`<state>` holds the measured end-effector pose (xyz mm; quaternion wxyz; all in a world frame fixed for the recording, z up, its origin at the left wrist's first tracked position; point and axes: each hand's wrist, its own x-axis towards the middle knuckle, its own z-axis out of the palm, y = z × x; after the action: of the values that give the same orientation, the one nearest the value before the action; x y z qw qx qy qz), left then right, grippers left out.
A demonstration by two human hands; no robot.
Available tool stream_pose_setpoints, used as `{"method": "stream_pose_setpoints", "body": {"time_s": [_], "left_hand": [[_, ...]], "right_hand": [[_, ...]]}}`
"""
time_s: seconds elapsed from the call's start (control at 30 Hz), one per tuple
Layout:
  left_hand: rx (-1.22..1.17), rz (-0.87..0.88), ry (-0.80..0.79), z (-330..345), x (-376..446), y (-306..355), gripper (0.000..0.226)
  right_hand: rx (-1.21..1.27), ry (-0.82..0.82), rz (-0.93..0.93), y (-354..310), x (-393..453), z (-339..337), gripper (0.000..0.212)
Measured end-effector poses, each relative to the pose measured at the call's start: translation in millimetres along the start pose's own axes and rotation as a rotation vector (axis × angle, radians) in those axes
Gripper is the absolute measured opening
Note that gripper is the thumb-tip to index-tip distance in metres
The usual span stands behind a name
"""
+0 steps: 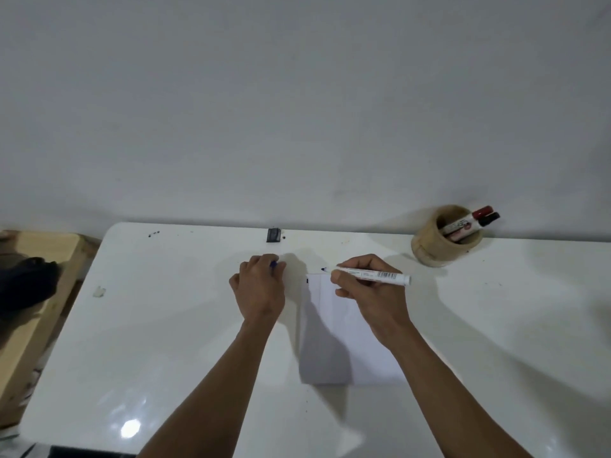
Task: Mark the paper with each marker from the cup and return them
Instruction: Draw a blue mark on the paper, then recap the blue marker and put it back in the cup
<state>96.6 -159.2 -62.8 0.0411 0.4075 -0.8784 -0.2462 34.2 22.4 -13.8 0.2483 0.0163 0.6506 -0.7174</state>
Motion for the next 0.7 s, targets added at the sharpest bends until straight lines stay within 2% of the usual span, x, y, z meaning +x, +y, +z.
{"method": "stream_pose_setpoints", "body": {"time_s": [0.07, 0.13, 0.23, 0.33, 0.47, 0.7], "left_hand": [[-0.122, -0.029, 0.019, -3, -6, 4, 0.019], [-0.417, -0.104, -0.002, -12, -16, 16, 0.012], [-0.883, -0.24, -0.108, -41, -42, 39, 0.011], [-1.165, -0.355, -0.248, -54, -60, 50, 0.016], [-1.327, -0.4, -0.325, -65, -78, 54, 0.019], [-1.308, -0.315, -0.369, -94, -111, 40, 0.017]], "right_hand": [[-0.003, 0.002, -0.007, -4, -2, -2, 0.014], [0.001, 0.007, -0.023, -11, -4, -2, 0.013], [0.023, 0.016, -0.105, -30, -21, 3, 0.012], [-0.004, 0.019, -0.154, -37, -30, 9, 0.015], [-0.077, 0.04, -0.218, -40, -45, 13, 0.016], [-0.137, 0.069, -0.234, -40, -89, 27, 0.016]]}}
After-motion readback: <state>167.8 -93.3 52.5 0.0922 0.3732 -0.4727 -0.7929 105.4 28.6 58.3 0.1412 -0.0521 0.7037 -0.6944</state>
